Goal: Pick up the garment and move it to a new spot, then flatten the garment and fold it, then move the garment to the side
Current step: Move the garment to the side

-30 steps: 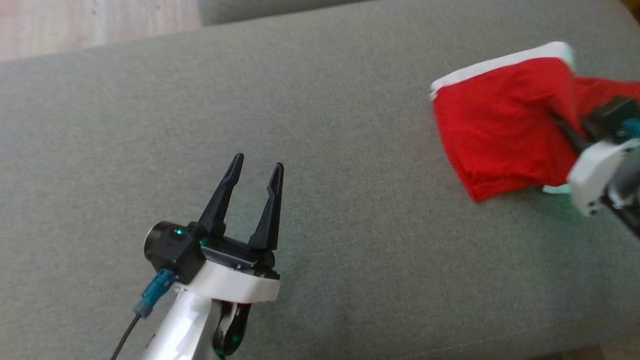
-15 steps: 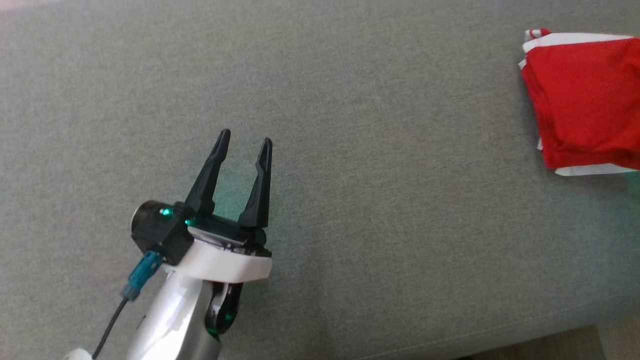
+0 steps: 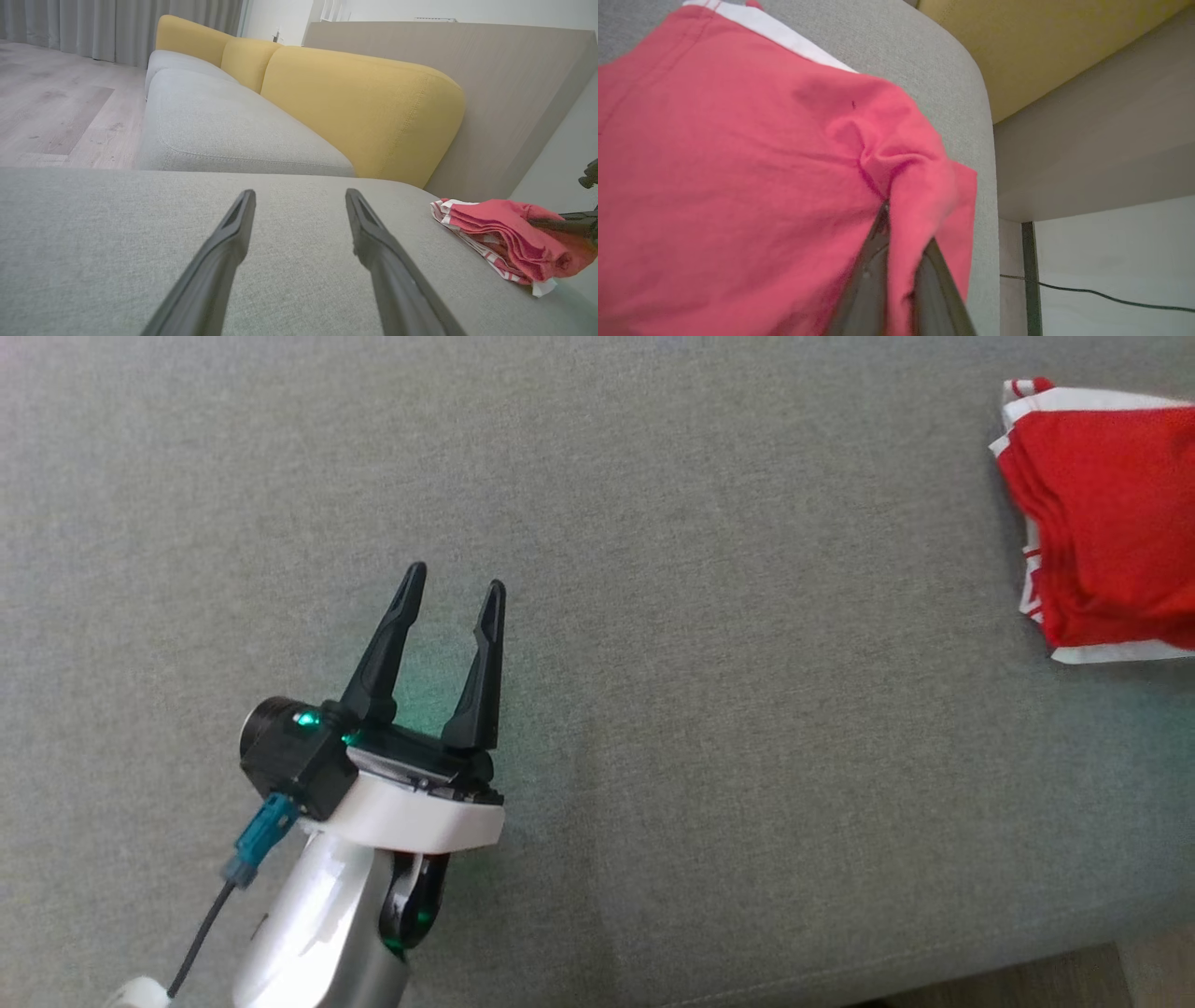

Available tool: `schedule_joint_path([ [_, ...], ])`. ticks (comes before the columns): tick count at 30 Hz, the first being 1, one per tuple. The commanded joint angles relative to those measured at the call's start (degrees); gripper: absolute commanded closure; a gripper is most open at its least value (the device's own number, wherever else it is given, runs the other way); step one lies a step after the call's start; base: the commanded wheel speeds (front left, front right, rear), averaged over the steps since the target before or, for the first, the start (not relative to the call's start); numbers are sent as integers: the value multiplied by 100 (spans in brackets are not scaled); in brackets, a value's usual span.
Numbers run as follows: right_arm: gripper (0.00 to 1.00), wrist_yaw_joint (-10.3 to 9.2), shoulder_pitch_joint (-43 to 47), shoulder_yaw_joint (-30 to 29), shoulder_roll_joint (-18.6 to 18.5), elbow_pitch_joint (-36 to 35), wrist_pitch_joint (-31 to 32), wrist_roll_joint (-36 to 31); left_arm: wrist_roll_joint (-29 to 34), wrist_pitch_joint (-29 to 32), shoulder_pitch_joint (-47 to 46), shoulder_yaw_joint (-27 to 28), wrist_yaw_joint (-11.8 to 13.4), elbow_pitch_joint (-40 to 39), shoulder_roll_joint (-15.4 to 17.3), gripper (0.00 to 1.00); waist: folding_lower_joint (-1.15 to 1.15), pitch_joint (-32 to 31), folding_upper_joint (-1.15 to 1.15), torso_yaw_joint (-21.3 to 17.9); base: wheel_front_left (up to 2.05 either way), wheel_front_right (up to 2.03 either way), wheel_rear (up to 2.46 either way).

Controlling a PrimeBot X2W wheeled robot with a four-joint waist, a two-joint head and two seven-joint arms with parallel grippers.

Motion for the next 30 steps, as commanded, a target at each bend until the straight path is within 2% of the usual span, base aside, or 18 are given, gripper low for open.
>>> schedule_joint_path([
  [1, 0, 42, 77, 8, -186, -19, 83, 96, 39, -45, -93, 166, 9, -164, 67, 0, -1, -84, 0, -21, 0, 0, 0],
  [9, 0, 42, -48, -235, -137, -5, -110, 175, -29, -45, 104, 250, 9, -123, -26, 0, -1, -617, 0, -42, 0, 0, 0],
  [15, 0, 42, -98, -660, 271, -181, -738, 194, -82, -45, 351, 480, 9, -221, -68, 0, -1, -1015, 0, 16, 0, 0, 0],
  [22, 0, 42, 281, -1358, 1265, -789, -1894, -92, -73, -45, 656, 701, 9, -431, -80, 0, -1, -1448, 0, 204, 0, 0, 0],
  [23, 0, 42, 281, -1358, 1265, -789, -1894, -92, -73, -45, 656, 701, 9, -431, -80, 0, -1, -1448, 0, 204, 0, 0, 0],
  [30, 0, 42, 1416, -2200, 2580, -1601, -2206, -588, -192, -45, 1004, 843, 9, -546, -99, 0, -1, -1830, 0, 458, 0, 0, 0],
])
